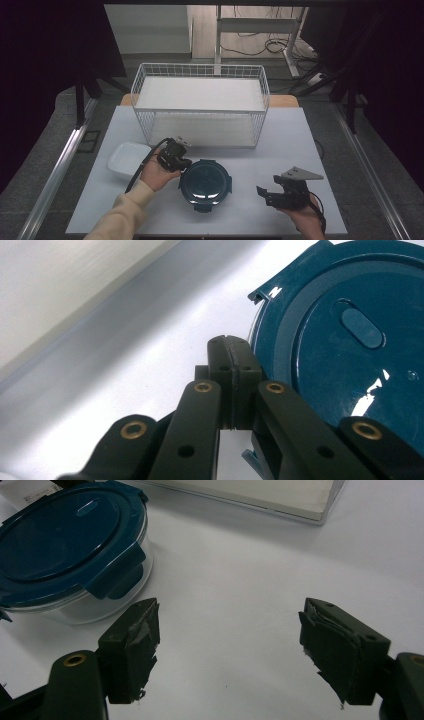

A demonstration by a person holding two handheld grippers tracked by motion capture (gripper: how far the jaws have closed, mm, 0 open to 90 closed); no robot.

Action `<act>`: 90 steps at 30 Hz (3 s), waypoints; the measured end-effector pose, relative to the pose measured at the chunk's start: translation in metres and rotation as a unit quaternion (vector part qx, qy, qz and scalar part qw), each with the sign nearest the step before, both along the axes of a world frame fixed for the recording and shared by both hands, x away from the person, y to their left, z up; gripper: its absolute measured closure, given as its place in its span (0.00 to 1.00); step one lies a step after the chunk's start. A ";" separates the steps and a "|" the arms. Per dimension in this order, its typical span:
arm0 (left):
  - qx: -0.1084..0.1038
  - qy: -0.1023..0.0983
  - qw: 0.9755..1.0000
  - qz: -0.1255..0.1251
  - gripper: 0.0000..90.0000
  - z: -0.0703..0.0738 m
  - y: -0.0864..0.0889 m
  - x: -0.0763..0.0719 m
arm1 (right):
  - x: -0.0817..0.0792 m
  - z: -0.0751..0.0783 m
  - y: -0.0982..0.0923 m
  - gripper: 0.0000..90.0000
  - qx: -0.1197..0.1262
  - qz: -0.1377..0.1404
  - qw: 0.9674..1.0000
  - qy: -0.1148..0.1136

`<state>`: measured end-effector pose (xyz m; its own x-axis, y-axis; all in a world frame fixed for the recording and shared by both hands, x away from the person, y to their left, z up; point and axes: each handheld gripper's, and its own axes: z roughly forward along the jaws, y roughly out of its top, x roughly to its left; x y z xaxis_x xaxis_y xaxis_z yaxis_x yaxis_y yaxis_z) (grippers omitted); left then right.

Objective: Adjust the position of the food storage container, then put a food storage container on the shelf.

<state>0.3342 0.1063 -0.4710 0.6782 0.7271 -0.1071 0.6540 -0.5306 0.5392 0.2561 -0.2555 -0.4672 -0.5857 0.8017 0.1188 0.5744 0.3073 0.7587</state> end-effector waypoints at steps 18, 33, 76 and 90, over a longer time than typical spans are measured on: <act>-0.075 -0.063 0.995 0.024 1.00 0.024 0.019 -0.022 | 0.001 0.012 0.006 0.27 0.017 0.012 1.000 -0.014; -0.157 -0.052 0.985 0.042 0.31 0.033 0.046 -0.090 | 0.004 0.009 0.011 0.26 0.026 0.022 0.999 -0.015; -0.250 0.050 0.962 0.099 0.13 0.003 0.042 -0.073 | 0.018 0.025 0.059 0.17 0.097 0.059 0.993 0.044; -0.259 0.092 0.956 0.103 0.13 -0.022 0.039 -0.065 | 0.029 -0.006 0.073 0.11 0.120 0.043 0.985 0.119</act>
